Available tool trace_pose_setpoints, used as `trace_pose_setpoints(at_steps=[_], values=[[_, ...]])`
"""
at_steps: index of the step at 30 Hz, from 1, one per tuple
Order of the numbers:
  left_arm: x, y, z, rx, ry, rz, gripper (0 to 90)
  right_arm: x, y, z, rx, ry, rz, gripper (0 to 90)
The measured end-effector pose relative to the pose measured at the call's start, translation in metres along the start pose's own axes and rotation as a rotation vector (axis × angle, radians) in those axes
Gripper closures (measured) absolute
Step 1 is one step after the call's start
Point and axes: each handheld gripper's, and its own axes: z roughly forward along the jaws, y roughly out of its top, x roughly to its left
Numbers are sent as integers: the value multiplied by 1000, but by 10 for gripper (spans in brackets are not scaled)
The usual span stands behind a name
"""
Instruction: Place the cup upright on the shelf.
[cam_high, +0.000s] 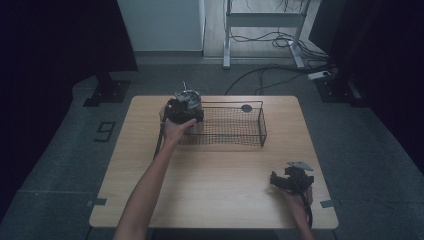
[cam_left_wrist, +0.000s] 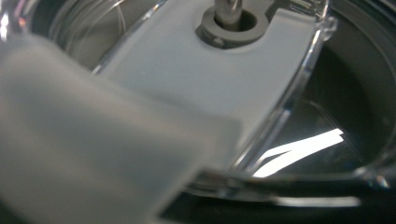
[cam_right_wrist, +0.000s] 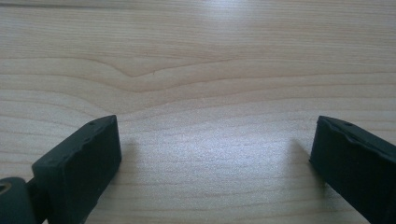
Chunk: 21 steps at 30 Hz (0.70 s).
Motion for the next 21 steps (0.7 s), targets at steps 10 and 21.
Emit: trace_pose_setpoints(at_steps=[10, 21], values=[[-1, -8, 8, 18, 1, -12, 40, 0, 0, 0, -1, 0, -1, 16], [-4, -18, 18, 41, 2, -7, 39, 0, 0, 0, -1, 0, -2, 16]])
